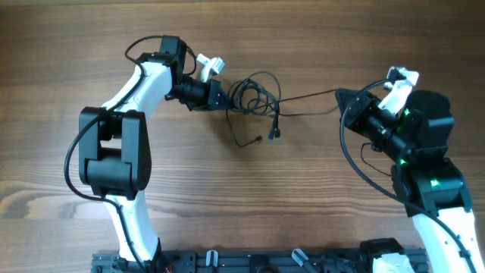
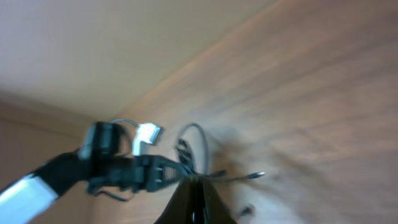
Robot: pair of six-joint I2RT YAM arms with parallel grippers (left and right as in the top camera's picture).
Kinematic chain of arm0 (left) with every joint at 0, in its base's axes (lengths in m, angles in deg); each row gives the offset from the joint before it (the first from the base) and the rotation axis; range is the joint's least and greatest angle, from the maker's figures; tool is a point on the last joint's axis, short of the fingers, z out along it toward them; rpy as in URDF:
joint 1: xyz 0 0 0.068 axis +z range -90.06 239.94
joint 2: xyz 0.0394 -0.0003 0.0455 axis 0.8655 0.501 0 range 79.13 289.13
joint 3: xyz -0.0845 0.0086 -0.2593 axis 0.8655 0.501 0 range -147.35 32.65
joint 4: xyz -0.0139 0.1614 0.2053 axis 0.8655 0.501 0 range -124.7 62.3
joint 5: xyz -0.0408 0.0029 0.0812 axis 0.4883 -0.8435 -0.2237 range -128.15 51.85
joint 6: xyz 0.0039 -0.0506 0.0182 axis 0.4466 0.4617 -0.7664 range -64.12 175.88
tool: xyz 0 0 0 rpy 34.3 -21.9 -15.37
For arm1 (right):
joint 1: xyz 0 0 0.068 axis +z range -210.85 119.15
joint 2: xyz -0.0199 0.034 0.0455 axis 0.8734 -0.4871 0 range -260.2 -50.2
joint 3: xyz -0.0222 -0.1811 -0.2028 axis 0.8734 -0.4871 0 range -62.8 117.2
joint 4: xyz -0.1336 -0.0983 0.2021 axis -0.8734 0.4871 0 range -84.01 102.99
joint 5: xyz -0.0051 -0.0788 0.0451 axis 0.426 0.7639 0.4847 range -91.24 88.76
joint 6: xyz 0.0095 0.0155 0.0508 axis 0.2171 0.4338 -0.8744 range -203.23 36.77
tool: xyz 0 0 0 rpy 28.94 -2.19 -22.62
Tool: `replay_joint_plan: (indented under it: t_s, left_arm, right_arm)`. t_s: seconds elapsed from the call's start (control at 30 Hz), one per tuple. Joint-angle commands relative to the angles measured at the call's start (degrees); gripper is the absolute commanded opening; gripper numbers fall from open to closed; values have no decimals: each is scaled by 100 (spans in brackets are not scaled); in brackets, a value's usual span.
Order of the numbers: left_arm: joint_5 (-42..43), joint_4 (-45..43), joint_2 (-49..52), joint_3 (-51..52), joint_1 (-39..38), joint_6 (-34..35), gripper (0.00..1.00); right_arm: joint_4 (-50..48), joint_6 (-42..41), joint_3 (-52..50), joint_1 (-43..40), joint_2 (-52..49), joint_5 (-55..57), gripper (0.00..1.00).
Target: Untangle cables
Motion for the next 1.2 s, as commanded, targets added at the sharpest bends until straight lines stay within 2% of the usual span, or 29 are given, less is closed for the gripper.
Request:
replay_joint_plan:
  t_s: [0.0,0.1,0.2,0.3,0.43,0.5,0.67,0.9,1.17]
  left_arm:
    - [-1016,-35,-52,-11,81,376,4]
    - [-892,-35,-52,-11,-13,328,4]
    - [-887,-35,-52,-11,-151,162,4]
    - [-881,-35,-52,-11,-302,-90,4]
    - [-883,-39,-52,-11,-424,-146,4]
    - [-835,-31,-52,-11,-450,-284,4]
    - [-560,-22,-52,-11,-455,-426,4]
    - [-323,13,-50,-11,-455,-595,4]
    - [-328,11,-52,-11,-455,-595,4]
  right_arm:
    - [240,153,136,-125,-168,767,5]
    - [621,216,136,-125,-544,590,9]
    - [833,612,136,-125,-1047,131,13]
    - [713,1156,136,-125,-1561,-881,26]
    - [22,1609,136,-125,-1902,-2308,46]
    - [-302,1532,136,-122,-1978,-2640,48]
    - [-256,988,136,-96,-2210,-2258,49]
    - [-96,1010,133,258,-3005,-2157,52]
    - [-1167,990,133,807,-4122,-2157,53]
